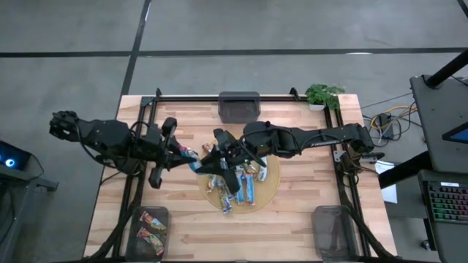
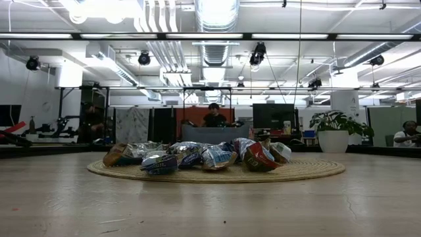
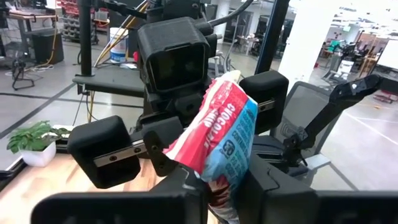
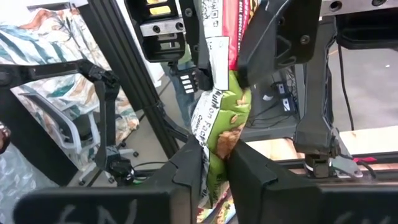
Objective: Pick and place Granola Bars by type
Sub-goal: Put the red granola bar into the left black bin
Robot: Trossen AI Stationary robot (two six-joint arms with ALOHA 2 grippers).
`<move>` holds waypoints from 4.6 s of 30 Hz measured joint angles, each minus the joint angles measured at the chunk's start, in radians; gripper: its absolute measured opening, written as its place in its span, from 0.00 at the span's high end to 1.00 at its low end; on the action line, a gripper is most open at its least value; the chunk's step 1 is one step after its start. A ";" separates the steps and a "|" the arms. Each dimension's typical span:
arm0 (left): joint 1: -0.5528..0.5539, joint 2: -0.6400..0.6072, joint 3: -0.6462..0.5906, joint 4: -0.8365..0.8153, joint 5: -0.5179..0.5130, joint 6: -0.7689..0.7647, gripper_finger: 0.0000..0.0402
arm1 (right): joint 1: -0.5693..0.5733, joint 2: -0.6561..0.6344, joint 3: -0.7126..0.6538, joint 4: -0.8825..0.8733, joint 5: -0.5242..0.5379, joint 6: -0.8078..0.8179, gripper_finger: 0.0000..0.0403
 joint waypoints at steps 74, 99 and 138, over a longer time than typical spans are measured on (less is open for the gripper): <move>-0.688 0.351 -0.181 -0.621 0.320 -0.479 0.93 | -0.063 -0.052 0.064 -0.194 0.003 0.031 0.46; -0.687 0.351 -0.211 -0.637 0.353 -0.491 0.67 | -0.063 -0.052 0.063 -0.193 0.003 0.035 0.46; -0.464 -0.008 -0.137 -0.783 -0.224 -0.461 1.00 | -0.063 -0.051 0.063 -0.259 0.007 -0.012 0.46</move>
